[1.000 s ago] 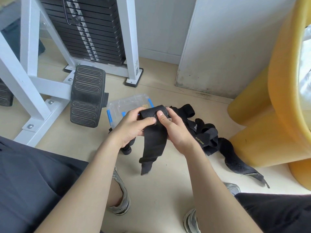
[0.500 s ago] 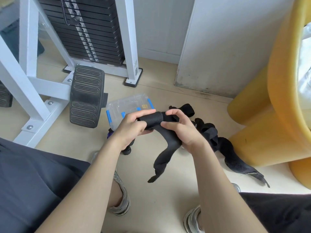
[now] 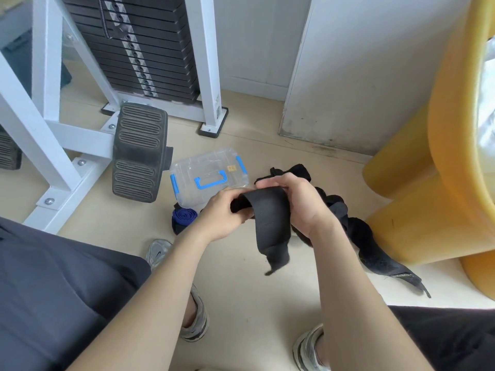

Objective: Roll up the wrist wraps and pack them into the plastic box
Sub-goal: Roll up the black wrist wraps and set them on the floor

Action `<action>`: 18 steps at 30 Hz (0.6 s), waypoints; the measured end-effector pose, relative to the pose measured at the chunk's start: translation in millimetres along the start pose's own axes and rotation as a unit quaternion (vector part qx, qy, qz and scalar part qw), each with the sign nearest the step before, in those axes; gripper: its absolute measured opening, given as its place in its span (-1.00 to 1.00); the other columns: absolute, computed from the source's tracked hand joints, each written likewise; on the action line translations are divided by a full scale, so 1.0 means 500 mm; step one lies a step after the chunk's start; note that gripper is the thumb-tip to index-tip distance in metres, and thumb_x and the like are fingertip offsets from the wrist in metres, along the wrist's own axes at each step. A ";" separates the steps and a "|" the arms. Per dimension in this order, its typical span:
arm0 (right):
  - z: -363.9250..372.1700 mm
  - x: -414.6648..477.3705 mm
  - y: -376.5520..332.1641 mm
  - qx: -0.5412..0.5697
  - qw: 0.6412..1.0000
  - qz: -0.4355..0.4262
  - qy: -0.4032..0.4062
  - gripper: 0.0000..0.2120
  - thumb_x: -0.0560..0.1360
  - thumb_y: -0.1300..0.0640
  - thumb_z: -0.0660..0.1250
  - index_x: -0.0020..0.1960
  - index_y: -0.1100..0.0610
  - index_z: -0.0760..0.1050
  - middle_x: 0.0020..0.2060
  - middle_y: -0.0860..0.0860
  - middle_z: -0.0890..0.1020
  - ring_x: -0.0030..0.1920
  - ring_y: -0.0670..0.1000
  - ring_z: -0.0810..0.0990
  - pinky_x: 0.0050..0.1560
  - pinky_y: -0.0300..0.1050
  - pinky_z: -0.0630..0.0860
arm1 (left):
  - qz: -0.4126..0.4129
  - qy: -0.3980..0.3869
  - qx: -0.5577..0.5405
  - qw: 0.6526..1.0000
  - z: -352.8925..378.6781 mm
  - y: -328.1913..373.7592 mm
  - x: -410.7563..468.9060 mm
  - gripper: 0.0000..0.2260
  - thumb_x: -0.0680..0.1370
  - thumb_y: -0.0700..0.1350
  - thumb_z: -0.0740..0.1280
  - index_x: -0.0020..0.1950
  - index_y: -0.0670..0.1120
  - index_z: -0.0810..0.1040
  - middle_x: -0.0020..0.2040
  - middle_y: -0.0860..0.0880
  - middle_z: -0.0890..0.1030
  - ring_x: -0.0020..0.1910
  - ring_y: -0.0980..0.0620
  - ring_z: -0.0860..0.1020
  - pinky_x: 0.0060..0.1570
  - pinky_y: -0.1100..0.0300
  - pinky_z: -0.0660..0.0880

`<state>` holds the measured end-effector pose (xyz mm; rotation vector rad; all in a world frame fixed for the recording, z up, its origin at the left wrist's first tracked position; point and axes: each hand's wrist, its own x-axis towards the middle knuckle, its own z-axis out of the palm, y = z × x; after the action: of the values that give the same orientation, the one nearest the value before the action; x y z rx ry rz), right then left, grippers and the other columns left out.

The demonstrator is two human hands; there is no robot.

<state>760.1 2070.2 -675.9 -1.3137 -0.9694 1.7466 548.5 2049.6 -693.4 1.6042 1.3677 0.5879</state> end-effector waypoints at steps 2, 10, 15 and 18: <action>-0.006 0.007 0.005 0.050 0.999 0.004 -0.008 -0.55 0.41 -0.03 0.37 0.14 0.22 0.77 0.13 0.28 0.76 0.19 0.25 0.75 0.20 0.19 0.69 | -0.025 -0.006 -0.001 1.000 0.000 0.004 0.000 -0.90 0.49 -0.03 0.39 -0.01 0.10 0.64 -0.15 0.05 0.69 -0.06 -0.10 0.67 0.11 -0.19 0.64; -0.028 0.001 0.027 0.142 0.988 -0.058 0.022 -0.54 0.59 0.43 0.11 0.40 0.32 0.57 0.21 0.23 0.72 0.10 0.11 0.72 0.13 -0.04 0.65 | -0.084 -0.040 -0.082 0.992 0.002 -0.009 0.005 -0.63 0.62 0.25 0.31 0.05 -0.04 0.66 -0.05 -0.01 0.78 -0.06 -0.01 0.77 0.22 -0.23 0.66; -0.010 -0.003 0.051 0.029 0.996 -0.060 0.055 -0.40 0.60 0.51 0.31 0.57 0.16 0.36 0.17 0.11 0.76 0.11 0.06 0.76 0.16 -0.03 0.64 | -0.072 -0.045 -0.131 0.988 0.007 -0.002 0.007 -0.73 0.66 0.17 0.39 0.28 0.08 0.59 0.15 0.05 0.75 0.13 -0.02 0.74 0.06 -0.03 0.72; -0.008 0.001 0.060 -0.036 0.995 -0.045 0.084 -0.24 0.63 0.29 0.45 0.71 0.00 0.19 0.39 -0.04 0.67 0.22 -0.08 0.74 0.32 -0.03 0.64 | -0.082 -0.015 -0.184 0.979 0.001 -0.003 0.005 -0.74 0.73 -0.06 0.35 0.40 -0.02 0.42 0.25 -0.02 0.69 0.19 -0.06 0.71 -0.04 0.06 0.71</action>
<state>760.5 2057.9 -703.7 -1.4148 -0.9873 1.5205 548.8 2051.9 -695.2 1.1876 1.2672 0.6699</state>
